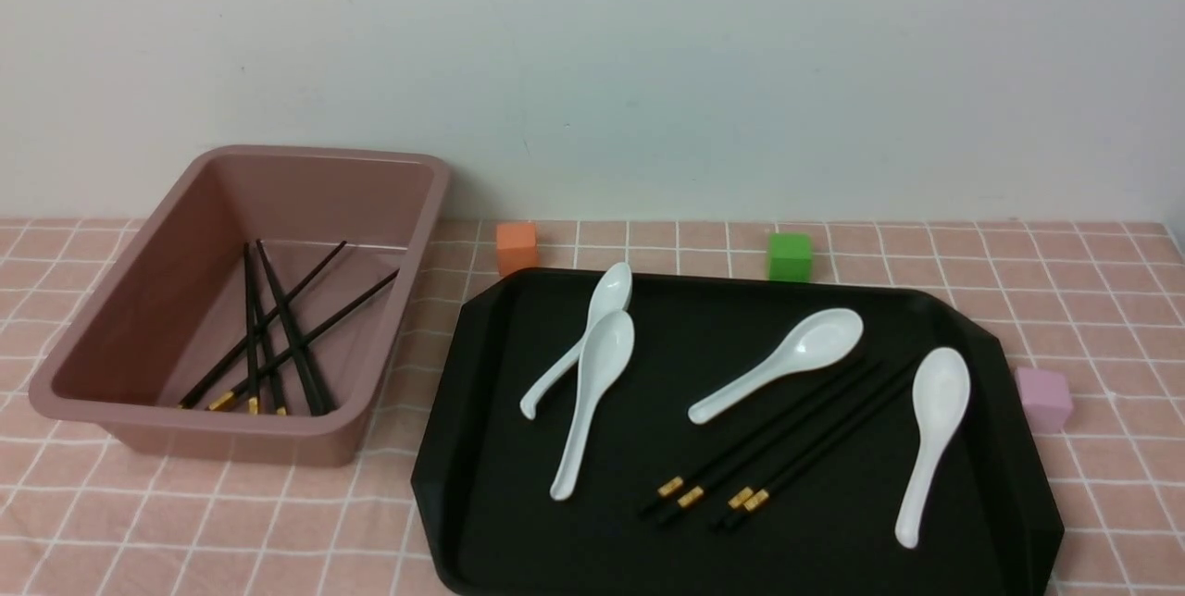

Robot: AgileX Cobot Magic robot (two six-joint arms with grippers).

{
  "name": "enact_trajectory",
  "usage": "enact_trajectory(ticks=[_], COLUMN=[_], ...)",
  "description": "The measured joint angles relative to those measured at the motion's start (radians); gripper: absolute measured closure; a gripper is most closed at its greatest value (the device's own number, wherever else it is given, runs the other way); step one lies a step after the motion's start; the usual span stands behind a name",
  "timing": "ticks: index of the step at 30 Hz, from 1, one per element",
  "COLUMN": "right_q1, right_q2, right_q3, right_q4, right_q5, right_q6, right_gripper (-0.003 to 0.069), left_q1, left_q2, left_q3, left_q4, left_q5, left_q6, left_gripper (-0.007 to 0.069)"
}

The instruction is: On pink tablecloth take chopsticks from black tray and put them in box.

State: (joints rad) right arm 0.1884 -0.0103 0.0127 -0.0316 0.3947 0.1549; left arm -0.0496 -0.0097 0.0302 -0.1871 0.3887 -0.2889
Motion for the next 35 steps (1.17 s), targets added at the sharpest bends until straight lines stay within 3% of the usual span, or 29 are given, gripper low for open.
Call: enact_trajectory(ticks=[35], right_q1=[0.0], right_q2=[0.0], right_q3=[0.0], right_q4=[0.0], right_q5=[0.0], right_q6=[0.0], right_gripper=[0.0419], left_q1=[0.0], left_q2=[0.0], left_q3=[0.0], left_q4=[0.0], left_q5=[0.0], left_q6=[0.001], left_gripper=[0.0606])
